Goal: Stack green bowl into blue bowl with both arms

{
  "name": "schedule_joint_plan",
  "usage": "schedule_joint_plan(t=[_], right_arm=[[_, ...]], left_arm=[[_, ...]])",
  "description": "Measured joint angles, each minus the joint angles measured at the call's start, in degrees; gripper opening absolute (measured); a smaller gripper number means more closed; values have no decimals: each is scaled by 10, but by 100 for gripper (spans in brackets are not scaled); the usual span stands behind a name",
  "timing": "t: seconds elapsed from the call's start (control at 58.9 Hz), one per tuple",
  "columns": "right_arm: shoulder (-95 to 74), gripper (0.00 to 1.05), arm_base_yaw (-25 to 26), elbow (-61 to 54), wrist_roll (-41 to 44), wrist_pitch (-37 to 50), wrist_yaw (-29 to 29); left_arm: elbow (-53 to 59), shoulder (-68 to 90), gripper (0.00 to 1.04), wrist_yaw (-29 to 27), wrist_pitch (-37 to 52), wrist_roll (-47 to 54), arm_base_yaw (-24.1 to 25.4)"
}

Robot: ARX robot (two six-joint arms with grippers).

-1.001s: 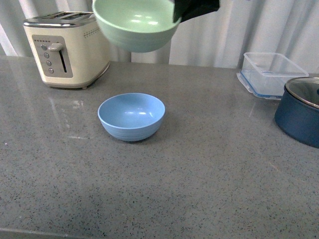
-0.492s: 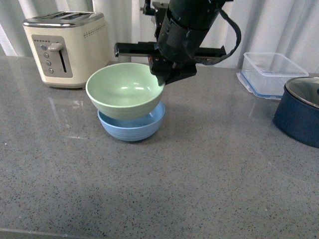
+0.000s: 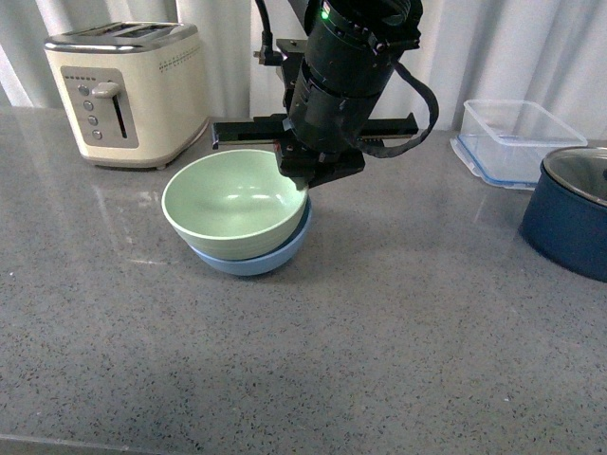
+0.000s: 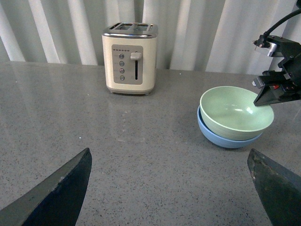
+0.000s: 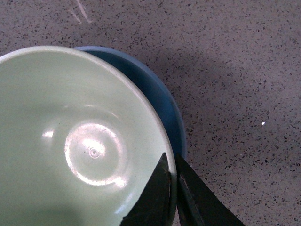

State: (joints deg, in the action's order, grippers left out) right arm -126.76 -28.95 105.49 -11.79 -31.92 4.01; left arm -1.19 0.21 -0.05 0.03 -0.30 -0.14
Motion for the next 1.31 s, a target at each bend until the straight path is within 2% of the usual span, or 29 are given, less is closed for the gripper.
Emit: schedule_joint_plan(t=[0.187,0.305,0.492,0.543,0.577,0.645,0.696,0.73,0.797,0.916,1.12,1.306], right_arm=[[2,38,5,-2,-7,25,-7],[28,56,12,-35,-30,64,-34],[164,86,45,-172,-100,238,-132],[223,95,59,-219,-116,287,-146],[258,97,64,-247,-118,315,-140],[342,84,68,-345,-42,483,37],[385,75,77,-411,14,574,118],[406,70,84,-451,40,613,141],[442,57,103,-540,75,672,141],[478,36,133,-667,103,715,113],[570,1,173,-792,114,758,74],[627,1,201,-872,116,768,47]], left_arm=[[0,0,98,0,0,0,0],[0,0,98,0,0,0,0],[0,0,98,0,0,0,0],[0,0,98,0,0,0,0],[0,0,98,0,0,0,0],[0,0,98,0,0,0,0],[0,0,98,1,0,0,0],[0,0,98,0,0,0,0],[0,0,98,0,0,0,0],[0,0,98,0,0,0,0],[0,0,98,0,0,0,0],[0,0,98,0,0,0,0]])
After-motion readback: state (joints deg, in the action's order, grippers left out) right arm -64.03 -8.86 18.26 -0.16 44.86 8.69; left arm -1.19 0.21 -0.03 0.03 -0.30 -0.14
